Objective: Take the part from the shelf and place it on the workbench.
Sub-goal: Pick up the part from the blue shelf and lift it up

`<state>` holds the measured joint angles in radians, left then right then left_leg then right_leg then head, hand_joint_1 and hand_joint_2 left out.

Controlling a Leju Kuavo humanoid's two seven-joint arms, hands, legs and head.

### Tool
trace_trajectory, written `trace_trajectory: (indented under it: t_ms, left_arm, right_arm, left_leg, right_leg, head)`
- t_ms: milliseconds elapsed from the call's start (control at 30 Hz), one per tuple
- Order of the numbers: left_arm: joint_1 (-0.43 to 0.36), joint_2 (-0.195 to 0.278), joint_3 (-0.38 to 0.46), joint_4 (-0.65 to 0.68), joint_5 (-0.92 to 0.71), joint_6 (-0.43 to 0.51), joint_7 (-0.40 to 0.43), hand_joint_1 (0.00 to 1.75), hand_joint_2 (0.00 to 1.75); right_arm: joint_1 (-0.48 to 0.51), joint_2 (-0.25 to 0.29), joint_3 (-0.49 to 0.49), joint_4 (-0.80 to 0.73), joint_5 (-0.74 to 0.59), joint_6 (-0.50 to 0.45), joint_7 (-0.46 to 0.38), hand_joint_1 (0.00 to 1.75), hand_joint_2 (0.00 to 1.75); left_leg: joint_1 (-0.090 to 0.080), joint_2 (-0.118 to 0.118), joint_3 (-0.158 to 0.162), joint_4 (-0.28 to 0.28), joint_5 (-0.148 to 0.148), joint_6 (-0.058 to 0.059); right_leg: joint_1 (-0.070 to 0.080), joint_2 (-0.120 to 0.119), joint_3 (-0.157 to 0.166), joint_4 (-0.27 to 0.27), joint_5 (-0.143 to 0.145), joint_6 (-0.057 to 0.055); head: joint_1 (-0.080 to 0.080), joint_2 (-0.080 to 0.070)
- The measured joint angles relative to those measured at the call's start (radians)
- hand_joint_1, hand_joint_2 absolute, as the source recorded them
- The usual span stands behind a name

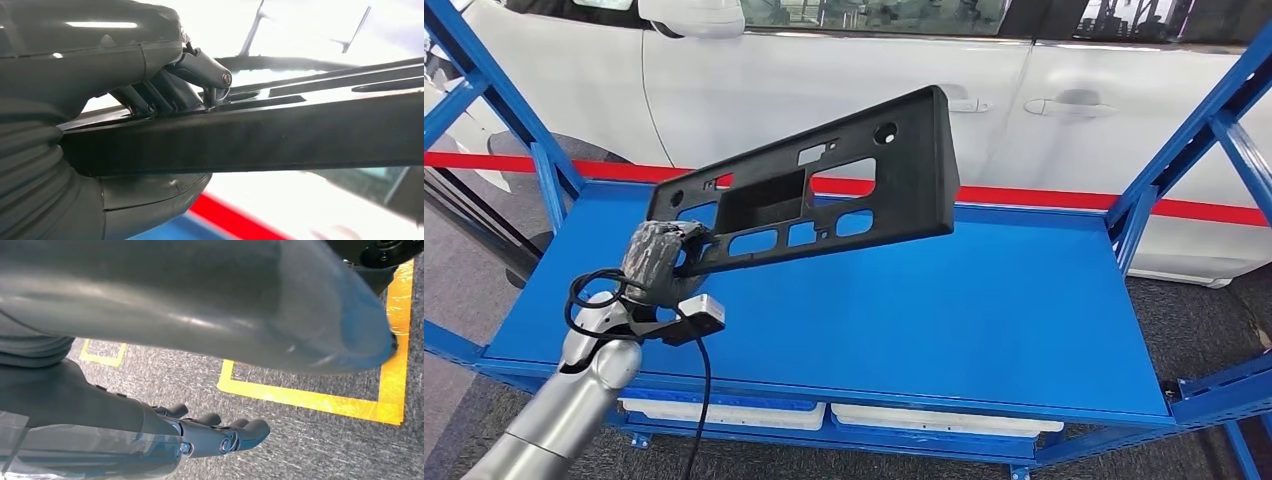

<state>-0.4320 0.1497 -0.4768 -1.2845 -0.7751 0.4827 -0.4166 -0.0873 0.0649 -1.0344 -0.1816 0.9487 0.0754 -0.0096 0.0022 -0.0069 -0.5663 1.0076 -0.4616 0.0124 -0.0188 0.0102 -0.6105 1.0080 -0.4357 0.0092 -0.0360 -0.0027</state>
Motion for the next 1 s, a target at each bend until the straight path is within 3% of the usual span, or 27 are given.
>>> trace_trajectory:
  t_ms: [100, 133, 200, 267, 300, 333, 367, 467, 533, 633, 700, 767, 800, 833, 867, 967, 1000]
  left_arm:
    - [0.019, 0.018, 0.007, -0.067, -0.116, 0.065, 0.03, 1.75, 1.75]
    - [0.022, 0.024, 0.008, -0.086, -0.164, 0.085, 0.045, 1.75, 1.75]
    - [0.026, 0.037, 0.007, -0.116, -0.261, 0.112, 0.082, 1.75, 1.75]
    - [0.028, 0.053, 0.007, -0.132, -0.339, 0.12, 0.117, 1.75, 1.75]
    - [0.03, 0.062, 0.006, -0.136, -0.371, 0.12, 0.133, 1.75, 1.75]
    - [0.031, 0.07, 0.004, -0.139, -0.397, 0.12, 0.145, 1.75, 1.75]
    - [0.03, 0.077, 0.002, -0.141, -0.42, 0.12, 0.156, 1.75, 1.75]
    - [0.026, 0.1, -0.004, -0.146, -0.466, 0.12, 0.181, 1.75, 1.75]
    - [0.02, 0.115, -0.009, -0.149, -0.482, 0.121, 0.197, 1.75, 1.75]
    - [0.015, 0.13, -0.021, -0.151, -0.487, 0.121, 0.211, 1.75, 1.75]
    - [0.013, 0.139, -0.027, -0.151, -0.484, 0.122, 0.215, 1.75, 1.75]
    - [0.01, 0.146, -0.034, -0.151, -0.479, 0.123, 0.218, 1.75, 1.75]
    - [0.01, 0.147, -0.037, -0.151, -0.476, 0.123, 0.219, 1.75, 1.75]
    - [0.009, 0.149, -0.041, -0.151, -0.473, 0.123, 0.22, 1.75, 1.75]
    - [0.009, 0.15, -0.044, -0.151, -0.469, 0.124, 0.221, 1.75, 1.75]
    - [0.0, 0.151, -0.051, -0.152, -0.456, 0.127, 0.222, 1.75, 1.75]
    - [-0.005, 0.151, -0.052, -0.152, -0.453, 0.13, 0.223, 1.75, 1.75]
  right_arm:
    - [0.0, 0.002, -0.001, 0.0, 0.0, -0.002, 0.0, 0.0, 0.0]
    - [0.0, 0.002, -0.001, 0.0, 0.0, -0.003, 0.0, 0.0, 0.0]
    - [-0.001, 0.002, -0.002, 0.0, -0.002, -0.005, -0.001, 0.0, 0.0]
    - [-0.001, 0.003, -0.002, 0.0, -0.003, -0.005, -0.001, 0.0, 0.0]
    - [0.0, 0.003, -0.002, 0.0, -0.003, -0.005, -0.001, 0.0, 0.0]
    - [0.0, 0.002, -0.002, 0.0, -0.003, -0.005, -0.001, 0.0, 0.0]
    - [0.0, 0.002, -0.002, 0.0, -0.004, -0.005, 0.0, 0.0, 0.0]
    - [-0.002, 0.0, -0.003, 0.0, -0.005, -0.005, 0.0, 0.0, 0.0]
    - [-0.003, 0.001, -0.003, 0.0, -0.006, -0.004, 0.001, 0.0, 0.0]
    - [-0.003, 0.001, -0.005, 0.0, -0.006, -0.004, 0.001, 0.0, 0.0]
    - [-0.004, 0.001, -0.007, 0.0, -0.006, -0.003, 0.001, 0.0, 0.0]
    - [-0.004, 0.001, -0.009, 0.0, -0.006, -0.003, 0.002, 0.0, 0.0]
    - [-0.004, 0.001, -0.01, 0.0, -0.006, -0.003, 0.002, 0.0, 0.0]
    - [-0.004, 0.001, -0.011, 0.0, -0.006, -0.003, 0.002, 0.0, 0.0]
    - [-0.004, 0.001, -0.011, 0.0, -0.006, -0.003, 0.003, 0.0, 0.0]
    - [-0.005, 0.003, -0.012, 0.0, -0.006, -0.003, 0.004, 0.0, 0.0]
    - [-0.006, 0.005, -0.012, 0.0, -0.006, -0.003, 0.004, 0.0, 0.0]
  left_leg:
    - [0.0, 0.002, 0.002, -0.007, 0.009, 0.014]
    - [0.004, 0.004, 0.005, -0.017, 0.018, 0.019]
    - [0.01, 0.009, 0.008, -0.032, 0.031, 0.025]
    - [0.01, 0.012, 0.002, -0.031, 0.034, 0.026]
    - [0.01, 0.013, -0.003, -0.027, 0.035, 0.025]
    - [0.012, 0.014, -0.009, -0.021, 0.035, 0.023]
    - [0.014, 0.014, -0.015, -0.015, 0.035, 0.019]
    - [0.018, 0.013, -0.036, 0.018, 0.027, -0.002]
    - [0.016, 0.011, -0.048, 0.031, 0.028, -0.019]
    - [0.02, 0.01, -0.056, 0.038, 0.024, -0.036]
    - [0.023, 0.01, -0.079, 0.101, -0.037, -0.042]
    - [0.022, 0.01, -0.116, 0.23, -0.127, -0.043]
    - [0.021, 0.01, -0.127, 0.285, -0.157, -0.042]
    - [0.02, 0.01, -0.123, 0.309, -0.168, -0.039]
    - [0.018, 0.01, -0.097, 0.292, -0.163, -0.033]
    - [0.003, 0.011, 0.047, 0.083, -0.107, -0.002]
    - [-0.002, 0.013, 0.075, 0.034, -0.096, 0.004]
  right_leg:
    - [-0.005, -0.001, 0.003, -0.006, 0.004, 0.011]
    - [-0.003, -0.002, -0.001, 0.003, -0.007, 0.013]
    - [-0.003, -0.004, -0.031, 0.08, -0.067, 0.013]
    - [-0.005, -0.004, -0.081, 0.207, -0.138, 0.015]
    - [-0.007, -0.005, -0.096, 0.25, -0.153, 0.018]
    - [-0.01, -0.005, -0.096, 0.261, -0.151, 0.02]
    - [-0.014, -0.005, -0.079, 0.238, -0.133, 0.023]
    - [-0.022, -0.003, 0.011, 0.077, -0.069, 0.028]
    - [-0.018, 0.003, 0.02, 0.049, -0.064, 0.017]
    - [-0.015, 0.003, 0.006, 0.053, -0.048, -0.012]
    - [-0.014, 0.001, -0.008, 0.05, -0.034, -0.03]
    - [-0.008, 0.0, -0.027, 0.051, -0.019, -0.04]
    - [-0.003, 0.0, -0.037, 0.051, -0.012, -0.043]
    - [0.001, 0.0, -0.048, 0.051, -0.003, -0.045]
    - [0.005, 0.0, -0.057, 0.051, 0.005, -0.046]
    - [0.014, 0.0, -0.078, 0.05, 0.03, -0.043]
    - [0.015, 0.0, -0.082, 0.049, 0.038, -0.039]
  head:
    - [0.0, 0.0]
    - [0.0, 0.0]
    - [0.0, 0.0]
    - [0.0, 0.0]
    - [0.0, 0.0]
    - [0.0, 0.0]
    - [0.0, 0.0]
    - [0.0, 0.0]
    - [0.0, 0.0]
    - [0.0, 0.0]
    - [0.0, 0.0]
    - [0.0, 0.0]
    - [0.0, 0.0]
    - [0.0, 0.0]
    - [0.0, 0.0]
    - [0.0, 0.0]
    - [0.0, 0.0]
